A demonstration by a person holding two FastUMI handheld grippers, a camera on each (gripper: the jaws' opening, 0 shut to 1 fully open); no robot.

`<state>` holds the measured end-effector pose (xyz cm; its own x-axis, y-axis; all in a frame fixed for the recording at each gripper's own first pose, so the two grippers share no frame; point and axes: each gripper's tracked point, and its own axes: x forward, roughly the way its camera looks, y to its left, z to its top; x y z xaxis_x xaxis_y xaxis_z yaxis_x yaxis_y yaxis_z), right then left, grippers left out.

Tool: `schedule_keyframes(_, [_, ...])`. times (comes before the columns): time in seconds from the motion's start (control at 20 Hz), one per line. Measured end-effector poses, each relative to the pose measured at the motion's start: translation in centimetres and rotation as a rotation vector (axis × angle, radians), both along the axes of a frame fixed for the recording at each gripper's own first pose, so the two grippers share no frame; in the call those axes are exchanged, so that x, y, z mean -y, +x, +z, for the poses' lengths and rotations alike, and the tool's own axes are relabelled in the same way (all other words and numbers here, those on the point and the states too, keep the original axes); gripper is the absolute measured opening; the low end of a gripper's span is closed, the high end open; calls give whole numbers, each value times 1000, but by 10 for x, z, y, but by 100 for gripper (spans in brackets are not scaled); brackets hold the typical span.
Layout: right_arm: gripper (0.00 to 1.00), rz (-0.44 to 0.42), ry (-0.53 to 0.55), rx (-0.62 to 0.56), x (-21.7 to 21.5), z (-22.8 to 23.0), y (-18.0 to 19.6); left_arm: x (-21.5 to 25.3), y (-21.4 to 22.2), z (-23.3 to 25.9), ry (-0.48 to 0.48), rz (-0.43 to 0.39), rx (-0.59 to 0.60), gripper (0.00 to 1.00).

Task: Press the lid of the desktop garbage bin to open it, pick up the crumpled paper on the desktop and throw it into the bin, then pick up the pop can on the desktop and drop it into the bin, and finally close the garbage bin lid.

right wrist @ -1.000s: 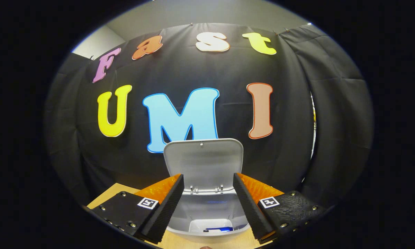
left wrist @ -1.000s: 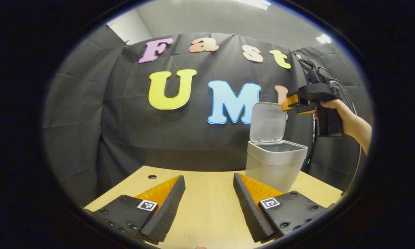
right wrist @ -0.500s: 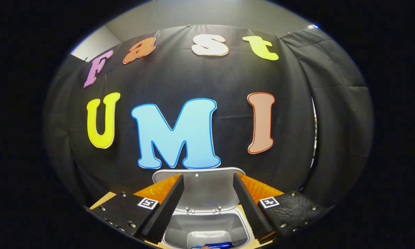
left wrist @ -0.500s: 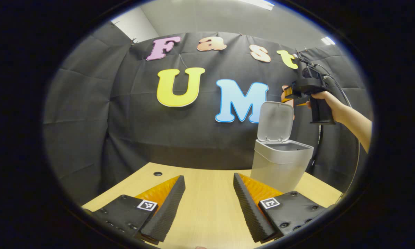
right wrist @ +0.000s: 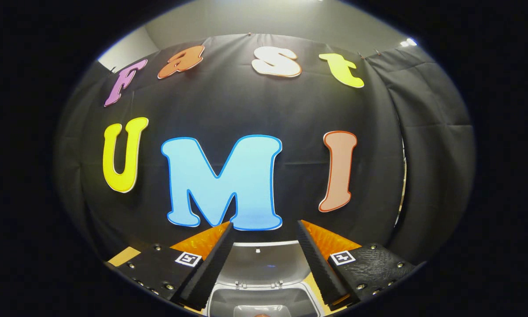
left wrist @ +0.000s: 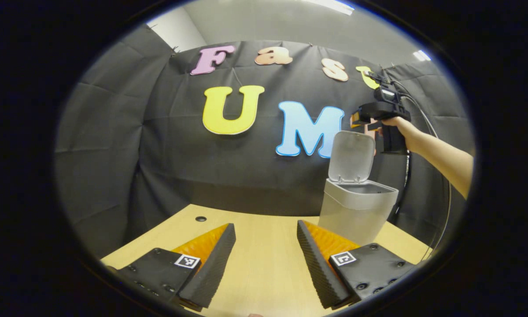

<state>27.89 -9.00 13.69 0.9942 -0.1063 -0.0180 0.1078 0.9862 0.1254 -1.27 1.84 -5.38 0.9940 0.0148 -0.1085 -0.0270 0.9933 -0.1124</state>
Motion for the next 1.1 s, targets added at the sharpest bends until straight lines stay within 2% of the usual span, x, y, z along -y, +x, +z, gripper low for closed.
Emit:
schedule_keyframes(0.45, [91,16,10,-70,-4,-16,12,-19,1,-1,21,38,-4,90])
schedule_keyframes(0.5, [90,21,7,-71,-6,-15,10,-17,-1,-1,20,35,-2,95])
schedule_keyframes(0.6, [91,22,-7,-69,-6,-16,4,-14,-1,1,17,28,0,93])
schedule_keyframes(0.7, [92,27,-9,-65,-7,-19,-4,-9,-1,3,18,22,7,95])
schedule_keyframes(1.0, [89,67,23,-62,-10,-32,-36,7,-6,6,18,-4,15,94])
schedule_keyframes(1.05, [92,74,32,-69,-10,-35,-42,9,-7,7,17,-8,16,92])
schedule_keyframes(1.1, [91,81,40,-76,-11,-38,-47,10,-7,7,18,-10,18,95])
